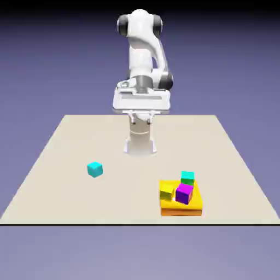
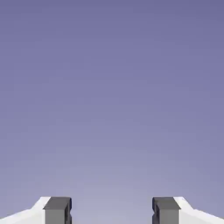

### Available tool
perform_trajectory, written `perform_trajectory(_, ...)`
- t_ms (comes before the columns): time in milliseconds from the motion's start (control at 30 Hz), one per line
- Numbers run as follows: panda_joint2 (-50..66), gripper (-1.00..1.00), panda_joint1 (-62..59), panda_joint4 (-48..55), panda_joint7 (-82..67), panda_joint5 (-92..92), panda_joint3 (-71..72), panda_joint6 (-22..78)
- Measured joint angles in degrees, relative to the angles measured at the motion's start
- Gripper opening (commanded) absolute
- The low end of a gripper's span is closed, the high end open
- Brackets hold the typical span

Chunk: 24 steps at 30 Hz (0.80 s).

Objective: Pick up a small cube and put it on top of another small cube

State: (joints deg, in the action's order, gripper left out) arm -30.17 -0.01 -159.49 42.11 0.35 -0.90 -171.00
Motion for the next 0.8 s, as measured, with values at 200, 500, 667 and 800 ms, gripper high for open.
perform_trajectory(200,12.4,0.0,-3.5,7.5,-1.7,1.7,-4.5,15.0)
perform_trajectory(500,31.0,0.0,-8.7,18.7,-4.3,4.4,-11.2,37.4)
perform_trajectory(667,41.3,0.0,-11.6,25.0,-5.7,5.8,-14.9,49.8)
perform_trajectory(800,49.6,0.0,-14.0,30.0,-6.8,7.0,-17.9,59.8)
